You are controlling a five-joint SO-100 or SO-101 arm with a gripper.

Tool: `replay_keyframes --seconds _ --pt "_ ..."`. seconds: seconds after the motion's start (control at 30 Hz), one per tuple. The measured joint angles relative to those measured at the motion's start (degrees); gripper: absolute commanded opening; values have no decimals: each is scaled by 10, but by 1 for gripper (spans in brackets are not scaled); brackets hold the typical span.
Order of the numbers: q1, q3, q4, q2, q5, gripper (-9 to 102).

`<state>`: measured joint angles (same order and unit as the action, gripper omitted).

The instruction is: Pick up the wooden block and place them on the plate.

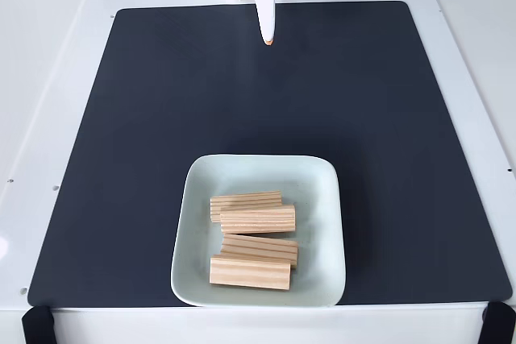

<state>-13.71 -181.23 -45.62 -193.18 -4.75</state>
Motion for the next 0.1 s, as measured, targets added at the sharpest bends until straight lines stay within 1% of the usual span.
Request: replay_keyframes --seconds 0.1 --pt "0 0 0 0 0 -1"
